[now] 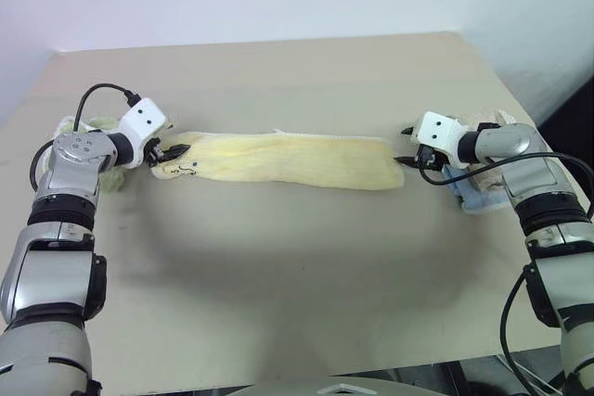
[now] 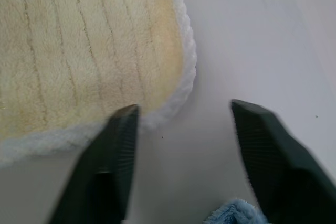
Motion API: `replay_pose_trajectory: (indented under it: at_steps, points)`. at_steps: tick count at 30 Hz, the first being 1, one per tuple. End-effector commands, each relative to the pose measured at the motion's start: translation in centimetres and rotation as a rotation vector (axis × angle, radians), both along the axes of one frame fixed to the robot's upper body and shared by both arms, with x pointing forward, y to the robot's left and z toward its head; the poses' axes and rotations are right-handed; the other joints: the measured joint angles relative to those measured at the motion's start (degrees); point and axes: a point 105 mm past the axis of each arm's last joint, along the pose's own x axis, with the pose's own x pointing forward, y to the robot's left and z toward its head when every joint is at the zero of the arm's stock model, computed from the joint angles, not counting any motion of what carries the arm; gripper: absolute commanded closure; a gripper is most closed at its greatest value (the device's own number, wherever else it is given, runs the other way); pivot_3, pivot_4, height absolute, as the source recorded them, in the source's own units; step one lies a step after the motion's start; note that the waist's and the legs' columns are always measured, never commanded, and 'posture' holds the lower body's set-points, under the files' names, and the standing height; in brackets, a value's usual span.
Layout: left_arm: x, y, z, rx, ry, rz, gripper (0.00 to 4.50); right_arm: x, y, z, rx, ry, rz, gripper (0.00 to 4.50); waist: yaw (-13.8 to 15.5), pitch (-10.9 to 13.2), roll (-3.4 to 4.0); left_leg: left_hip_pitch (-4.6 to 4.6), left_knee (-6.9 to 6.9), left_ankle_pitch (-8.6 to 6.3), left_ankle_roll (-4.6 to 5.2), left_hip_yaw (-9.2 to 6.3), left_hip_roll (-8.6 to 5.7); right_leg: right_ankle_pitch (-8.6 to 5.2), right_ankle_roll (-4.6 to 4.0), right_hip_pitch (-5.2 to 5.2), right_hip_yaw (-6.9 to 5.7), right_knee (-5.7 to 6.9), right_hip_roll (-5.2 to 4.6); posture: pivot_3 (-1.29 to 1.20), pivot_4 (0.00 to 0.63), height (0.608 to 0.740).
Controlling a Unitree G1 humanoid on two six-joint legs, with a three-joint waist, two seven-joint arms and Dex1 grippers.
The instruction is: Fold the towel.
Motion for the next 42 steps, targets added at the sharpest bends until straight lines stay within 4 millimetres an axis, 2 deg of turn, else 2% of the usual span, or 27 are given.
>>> replay_pose_trajectory:
  at_steps: [1,2,8,12,16,21,27,33,42]
  points:
    - [0.8,0.3,3.2,-0.07,-0.118,0.045,0.18,-0.1,-1.0,3.0,0.038,-0.11,-0.027,0.22,0.0,0.0,0.0,-0.01,0.0,0.0,0.0,0.0,0.0,0.0,0.0,0.0,0.0,0.0,0.0,0.0,0.15,0.728]
    - [0.9,0.3,3.9,-0.112,-0.142,0.054,0.01,-0.3,-1.2,3.6,0.047,-0.133,-0.037,0.02,0.1,0.0,0.0,0.0,0.0,0.0,0.0,0.0,0.0,0.0,0.0,0.0,0.0,0.0,-0.01,0.0,0.15,0.728]
    - [0.3,0.8,5.0,-0.168,-0.183,0.055,0.01,-2.3,-1.7,6.4,0.152,-0.233,-0.091,0.02,0.1,0.0,-0.01,-0.02,-0.01,0.0,0.0,-0.03,0.01,0.0,0.01,-0.01,-0.01,-0.03,-0.01,0.0,0.15,0.728]
    - [-0.3,0.1,5.5,-0.213,-0.192,0.002,0.01,-4.4,-1.0,7.6,0.354,-0.22,-0.143,0.02,0.1,0.0,-0.01,0.01,0.02,0.0,-0.01,-0.03,0.03,0.0,0.01,0.0,0.0,-0.06,-0.02,0.0,0.15,0.728]
    - [-1.2,-1.6,5.8,-0.257,-0.189,-0.094,0.01,-6.8,0.4,6.4,0.542,-0.093,-0.184,0.02,0.2,0.0,-0.02,0.02,0.03,-0.01,-0.01,-0.05,0.06,0.01,0.01,0.02,0.0,-0.13,-0.04,0.0,0.15,0.728]
    - [-2.8,-4.7,5.4,-0.288,-0.144,-0.247,0.01,-9.7,3.2,3.9,0.832,0.192,-0.28,0.02,0.3,0.0,-0.05,0.0,0.03,-0.02,-0.02,-0.12,0.07,0.02,-0.01,0.03,0.02,-0.18,-0.1,0.0,0.15,0.728]
    - [-3.4,-7.0,5.0,-0.303,-0.108,-0.315,0.01,-10.1,4.4,2.5,1.183,0.458,-0.489,0.02,0.2,-0.1,-0.08,0.04,0.02,-0.03,-0.03,-0.16,0.14,0.06,-0.09,0.04,0.04,-0.18,-0.11,0.0,0.15,0.728]
    - [-4.2,-8.9,4.7,-0.331,-0.09,-0.375,0.01,-10.5,5.9,-0.6,1.378,0.615,-0.638,0.02,0.2,-0.1,-0.05,-0.05,-0.1,-0.03,-0.02,-0.15,0.12,0.06,-0.11,-0.09,0.04,-0.19,-0.07,0.0,0.15,0.728]
    - [-5.0,-9.2,4.5,-0.345,-0.069,-0.39,0.01,-10.2,5.8,-2.5,1.516,0.7,-0.814,0.02,0.0,-0.1,-0.02,-0.02,-0.12,-0.02,-0.01,-0.15,0.07,0.05,-0.1,-0.09,0.03,-0.2,-0.02,0.0,0.15,0.728]
